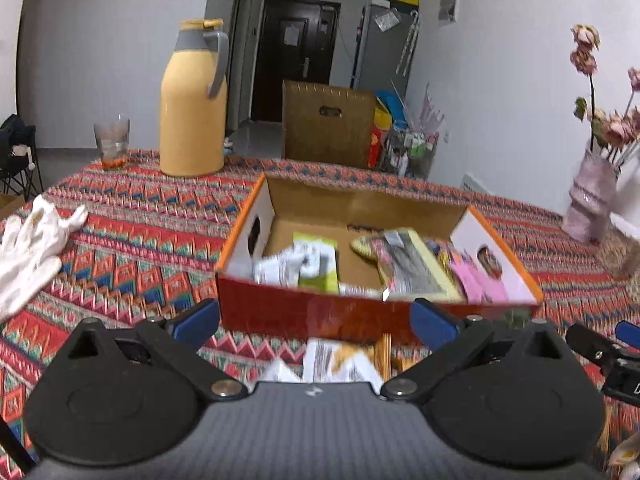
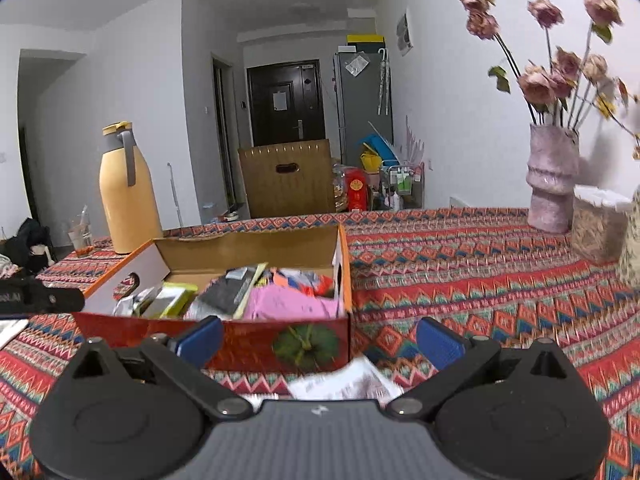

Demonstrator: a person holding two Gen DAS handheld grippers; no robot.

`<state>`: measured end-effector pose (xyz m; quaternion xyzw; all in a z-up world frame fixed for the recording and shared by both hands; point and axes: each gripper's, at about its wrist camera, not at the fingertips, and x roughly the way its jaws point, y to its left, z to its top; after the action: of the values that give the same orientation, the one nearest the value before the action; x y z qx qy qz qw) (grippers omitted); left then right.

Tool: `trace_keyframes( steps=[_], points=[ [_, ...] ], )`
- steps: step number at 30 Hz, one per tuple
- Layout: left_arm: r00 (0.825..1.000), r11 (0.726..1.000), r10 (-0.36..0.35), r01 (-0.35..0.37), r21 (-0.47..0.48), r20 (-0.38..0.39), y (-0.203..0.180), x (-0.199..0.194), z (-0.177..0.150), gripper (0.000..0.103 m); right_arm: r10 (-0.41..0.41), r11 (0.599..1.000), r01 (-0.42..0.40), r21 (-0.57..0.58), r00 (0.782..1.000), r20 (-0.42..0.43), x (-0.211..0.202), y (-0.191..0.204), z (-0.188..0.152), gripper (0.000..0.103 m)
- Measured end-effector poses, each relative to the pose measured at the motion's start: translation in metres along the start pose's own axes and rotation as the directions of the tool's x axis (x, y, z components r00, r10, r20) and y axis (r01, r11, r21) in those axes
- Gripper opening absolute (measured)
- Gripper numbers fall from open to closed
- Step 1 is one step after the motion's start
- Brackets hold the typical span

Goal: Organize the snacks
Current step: 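Move both tools back over the snack pile, then grasp an orange cracker packet with the right tool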

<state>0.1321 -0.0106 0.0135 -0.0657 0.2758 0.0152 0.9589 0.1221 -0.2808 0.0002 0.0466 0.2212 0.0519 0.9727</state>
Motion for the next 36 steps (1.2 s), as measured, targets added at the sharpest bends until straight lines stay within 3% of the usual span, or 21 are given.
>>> trace_keyframes(
  steps=[8, 17, 22, 28, 36],
  points=[
    [1.000, 1.000, -0.012, 0.013, 0.022, -0.027, 0.004, -0.012, -0.033, 0.103, -0.025, 1.000, 0.025, 0.008, 0.999, -0.048, -0.017, -0.020, -0.040, 0.103],
    [0.995, 0.999, -0.003, 0.007, 0.038, -0.096, 0.008, 0.001, -0.064, 0.103, -0.060, 0.998, 0.061, 0.004, 0.989, -0.137, -0.032, -0.042, -0.075, 0.103],
    [0.995, 1.000, -0.020, 0.022, 0.016, -0.096, 0.012, 0.004, -0.067, 0.103, -0.080, 0.997, 0.077, -0.023, 0.983, -0.164, -0.024, -0.051, -0.075, 0.103],
    [0.994, 0.999, -0.029, 0.030, 0.010, -0.105, 0.012, 0.009, -0.070, 0.103, -0.118, 0.985, 0.082, -0.152, 0.963, -0.244, -0.005, -0.055, -0.069, 0.103],
    [0.993, 0.999, -0.047, 0.046, -0.011, -0.107, 0.015, 0.010, -0.071, 0.103, -0.050, 0.996, 0.027, -0.082, 0.953, -0.299, 0.019, -0.069, -0.058, 0.103]
  ],
)
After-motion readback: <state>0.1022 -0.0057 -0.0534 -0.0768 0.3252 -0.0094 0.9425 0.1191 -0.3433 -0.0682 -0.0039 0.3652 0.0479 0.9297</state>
